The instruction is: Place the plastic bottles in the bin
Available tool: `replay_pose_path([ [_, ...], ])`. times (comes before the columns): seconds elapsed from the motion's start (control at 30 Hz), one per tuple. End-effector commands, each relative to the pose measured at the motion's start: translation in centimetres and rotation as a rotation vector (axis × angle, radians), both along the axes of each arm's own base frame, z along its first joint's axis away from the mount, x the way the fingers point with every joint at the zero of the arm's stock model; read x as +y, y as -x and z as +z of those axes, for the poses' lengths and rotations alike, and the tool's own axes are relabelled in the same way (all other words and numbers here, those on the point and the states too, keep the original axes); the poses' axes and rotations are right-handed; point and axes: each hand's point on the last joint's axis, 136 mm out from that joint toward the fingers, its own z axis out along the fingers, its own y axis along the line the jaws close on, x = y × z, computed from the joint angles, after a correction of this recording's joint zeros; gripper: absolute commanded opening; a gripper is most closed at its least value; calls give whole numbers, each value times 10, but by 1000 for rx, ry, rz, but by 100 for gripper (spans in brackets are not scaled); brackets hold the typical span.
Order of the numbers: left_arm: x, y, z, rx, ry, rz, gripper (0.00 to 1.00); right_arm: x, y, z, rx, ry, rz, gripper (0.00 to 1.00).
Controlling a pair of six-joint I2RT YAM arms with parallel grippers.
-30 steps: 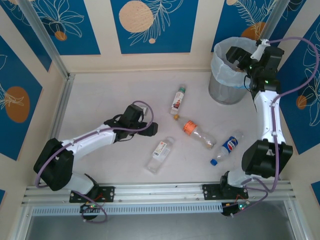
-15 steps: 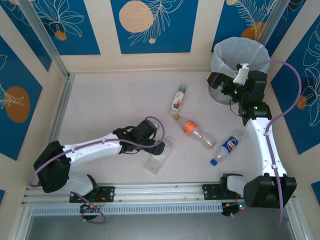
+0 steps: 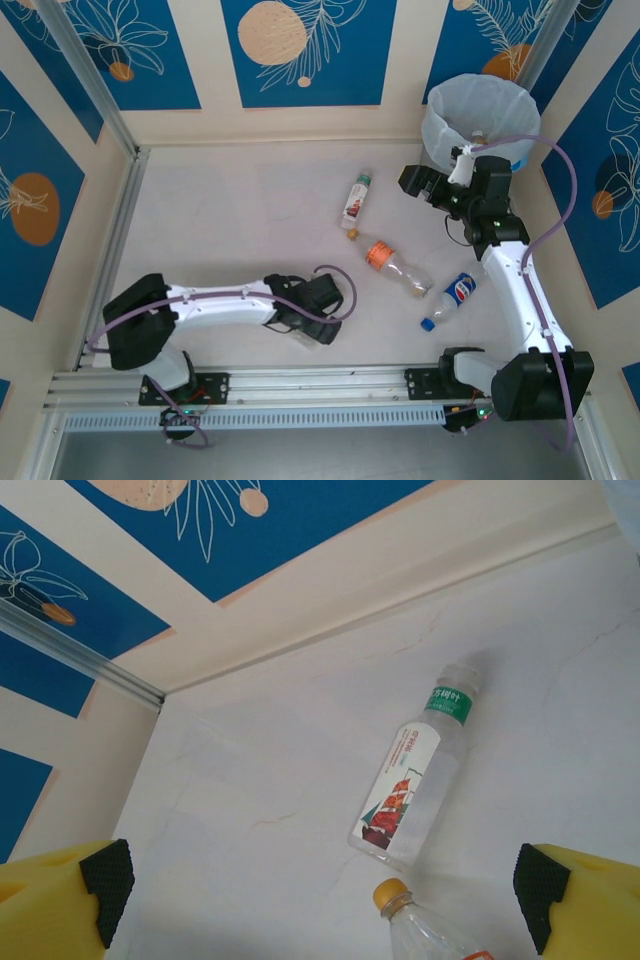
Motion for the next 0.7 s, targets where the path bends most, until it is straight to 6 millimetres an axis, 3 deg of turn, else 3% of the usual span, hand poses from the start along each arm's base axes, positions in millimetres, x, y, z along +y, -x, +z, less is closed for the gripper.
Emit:
replay_pose_path([
  [0.0,3,10,-7,-2,-93,-13,99,2,3,2,-7,-5,2,100],
  [0.17,13,14,-27,17,-134,20,96,1,5,-4,9,11,-6,100],
  [0.33,18,14,-28,11,-139,39,86,1,4,-8,15,18,-9,100],
  [0.53,18,13,-28,0,-137,27,66,1,3,-10,24,14,-15,100],
  [0.67,12,8,-21,-37,-112,-27,62,1,3,-12,30,19,-17,100],
])
